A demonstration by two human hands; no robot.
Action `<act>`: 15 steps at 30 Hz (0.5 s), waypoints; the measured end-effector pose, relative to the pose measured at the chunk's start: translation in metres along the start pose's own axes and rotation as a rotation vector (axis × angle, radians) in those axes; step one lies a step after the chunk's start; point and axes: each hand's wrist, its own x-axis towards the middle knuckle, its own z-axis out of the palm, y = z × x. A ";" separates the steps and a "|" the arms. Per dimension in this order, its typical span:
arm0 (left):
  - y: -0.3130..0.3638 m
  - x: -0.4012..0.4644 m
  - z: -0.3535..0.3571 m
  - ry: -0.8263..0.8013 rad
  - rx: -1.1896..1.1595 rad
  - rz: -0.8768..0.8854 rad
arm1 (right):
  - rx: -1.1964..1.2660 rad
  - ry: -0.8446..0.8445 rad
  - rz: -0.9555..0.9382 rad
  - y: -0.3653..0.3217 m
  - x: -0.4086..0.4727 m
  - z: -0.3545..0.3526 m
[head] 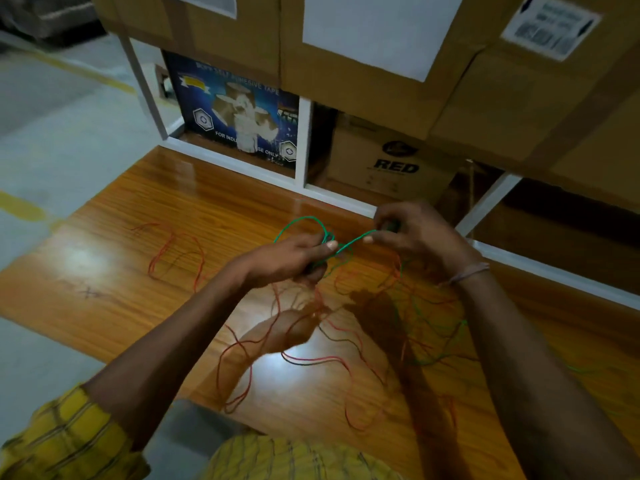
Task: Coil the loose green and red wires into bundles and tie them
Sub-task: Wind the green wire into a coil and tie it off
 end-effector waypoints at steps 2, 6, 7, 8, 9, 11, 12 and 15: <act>0.006 -0.009 0.004 -0.127 -0.168 -0.006 | 0.116 0.040 -0.029 0.007 0.002 0.011; 0.009 -0.019 0.006 -0.264 -0.481 0.021 | 0.480 0.065 -0.030 0.019 0.000 0.022; 0.007 -0.022 0.006 -0.287 -0.555 0.035 | 0.573 0.079 -0.014 0.022 -0.004 0.023; 0.005 -0.023 0.006 -0.297 -0.610 0.045 | 0.640 0.102 0.007 0.027 -0.008 0.024; 0.003 -0.024 0.007 -0.293 -0.643 0.047 | 0.687 0.127 0.012 0.030 -0.012 0.024; 0.001 -0.025 0.011 -0.264 -0.666 0.040 | 0.724 0.149 -0.008 0.038 -0.015 0.027; 0.000 -0.026 0.016 -0.247 -0.676 0.043 | 0.727 0.156 -0.015 0.041 -0.014 0.029; 0.004 -0.021 0.038 -0.186 -0.690 0.094 | 0.751 0.213 0.040 0.045 -0.002 0.036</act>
